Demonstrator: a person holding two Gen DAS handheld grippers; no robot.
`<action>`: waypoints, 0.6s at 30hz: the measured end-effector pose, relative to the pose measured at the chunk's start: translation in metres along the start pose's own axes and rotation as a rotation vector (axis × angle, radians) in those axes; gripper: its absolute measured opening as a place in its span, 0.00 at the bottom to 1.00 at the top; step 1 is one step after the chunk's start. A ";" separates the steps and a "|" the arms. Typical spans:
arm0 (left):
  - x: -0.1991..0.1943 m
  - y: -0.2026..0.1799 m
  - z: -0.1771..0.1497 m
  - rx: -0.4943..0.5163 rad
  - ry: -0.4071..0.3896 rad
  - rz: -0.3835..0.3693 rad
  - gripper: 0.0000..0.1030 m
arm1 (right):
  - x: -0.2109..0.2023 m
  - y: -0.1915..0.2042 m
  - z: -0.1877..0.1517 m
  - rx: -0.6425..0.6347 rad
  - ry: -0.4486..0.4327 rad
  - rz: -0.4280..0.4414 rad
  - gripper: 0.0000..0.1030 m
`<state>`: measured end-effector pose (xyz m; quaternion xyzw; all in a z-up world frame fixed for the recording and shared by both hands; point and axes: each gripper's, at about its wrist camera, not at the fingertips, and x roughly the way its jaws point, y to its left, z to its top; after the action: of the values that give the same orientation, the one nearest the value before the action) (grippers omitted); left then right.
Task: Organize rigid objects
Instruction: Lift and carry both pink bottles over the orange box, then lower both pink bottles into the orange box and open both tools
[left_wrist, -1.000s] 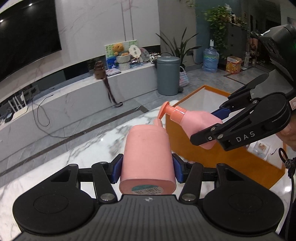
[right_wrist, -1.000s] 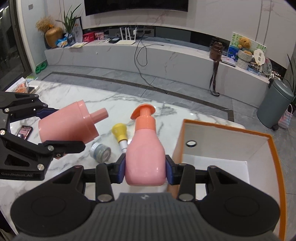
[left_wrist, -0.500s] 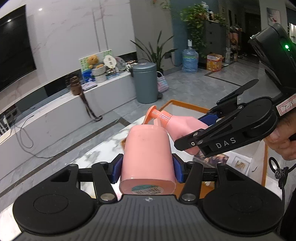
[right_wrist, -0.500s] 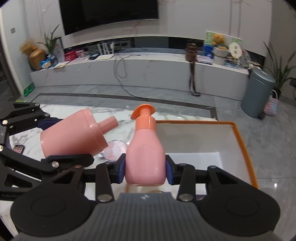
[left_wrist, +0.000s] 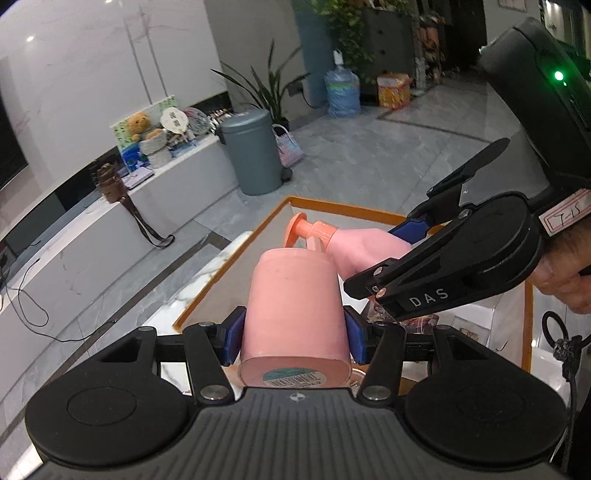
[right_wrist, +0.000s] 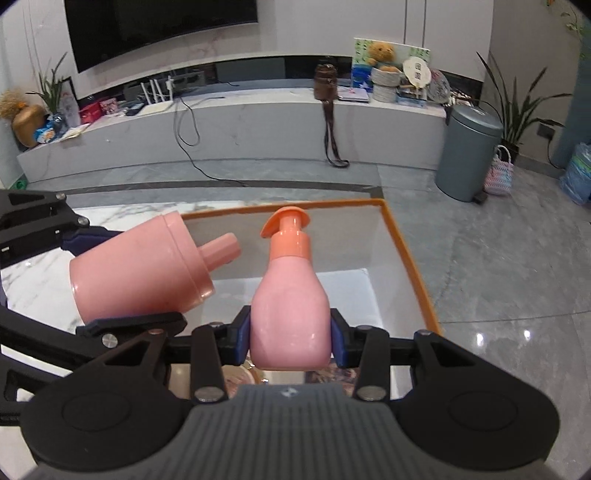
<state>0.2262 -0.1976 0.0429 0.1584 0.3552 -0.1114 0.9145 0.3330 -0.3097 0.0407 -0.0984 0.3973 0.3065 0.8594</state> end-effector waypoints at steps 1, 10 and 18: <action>0.004 0.000 0.001 0.008 0.008 0.000 0.61 | 0.002 -0.002 0.000 0.002 0.008 -0.006 0.40; 0.048 -0.006 0.012 0.108 0.112 0.031 0.61 | 0.032 -0.014 -0.003 0.009 0.098 -0.072 0.40; 0.080 -0.004 0.013 0.149 0.222 0.031 0.61 | 0.048 -0.015 -0.004 0.017 0.141 -0.096 0.40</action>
<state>0.2906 -0.2139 -0.0034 0.2425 0.4423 -0.1051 0.8570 0.3635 -0.3017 0.0011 -0.1313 0.4543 0.2540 0.8437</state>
